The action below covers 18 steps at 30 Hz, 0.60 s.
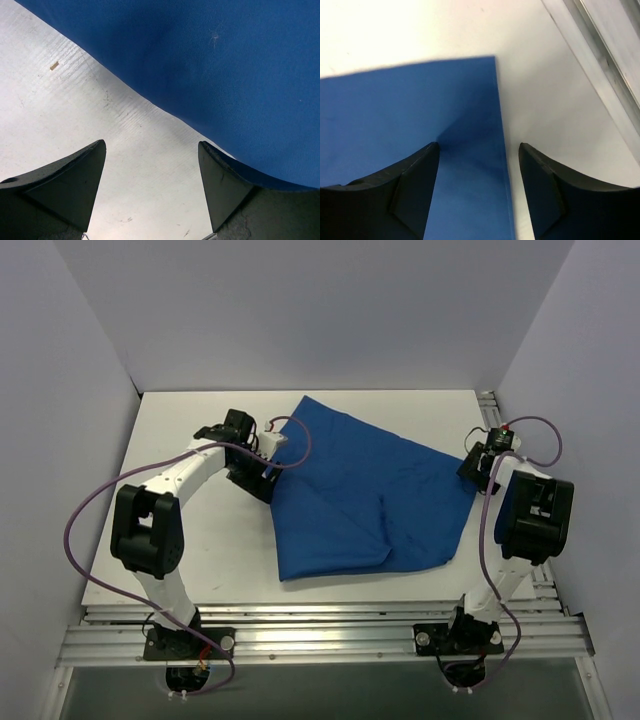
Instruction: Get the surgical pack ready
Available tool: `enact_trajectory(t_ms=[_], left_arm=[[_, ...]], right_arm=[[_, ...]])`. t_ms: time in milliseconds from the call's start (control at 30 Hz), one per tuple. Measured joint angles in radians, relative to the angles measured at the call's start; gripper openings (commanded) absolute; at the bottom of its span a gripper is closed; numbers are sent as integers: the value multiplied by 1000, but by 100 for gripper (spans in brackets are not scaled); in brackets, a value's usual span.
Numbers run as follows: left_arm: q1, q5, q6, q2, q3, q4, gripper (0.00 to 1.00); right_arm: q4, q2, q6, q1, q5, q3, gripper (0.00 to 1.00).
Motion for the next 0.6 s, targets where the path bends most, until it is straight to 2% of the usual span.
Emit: enact_trajectory(t_ms=[67, 133, 233, 267, 300, 600], left_arm=[[0, -2, 0, 0, 0, 0, 84], [0, -3, 0, 0, 0, 0, 84], [0, -5, 0, 0, 0, 0, 84], [0, -6, 0, 0, 0, -1, 84], [0, -6, 0, 0, 0, -1, 84], [0, -12, 0, 0, 0, -1, 84]], right_arm=[[45, 13, -7, 0, -17, 1, 41], [85, 25, -10, 0, -35, 0, 34], [160, 43, 0, 0, -93, -5, 17], [182, 48, 5, 0, -111, -9, 5], [201, 53, 14, 0, -132, -14, 0], [255, 29, 75, 0, -282, -72, 0]])
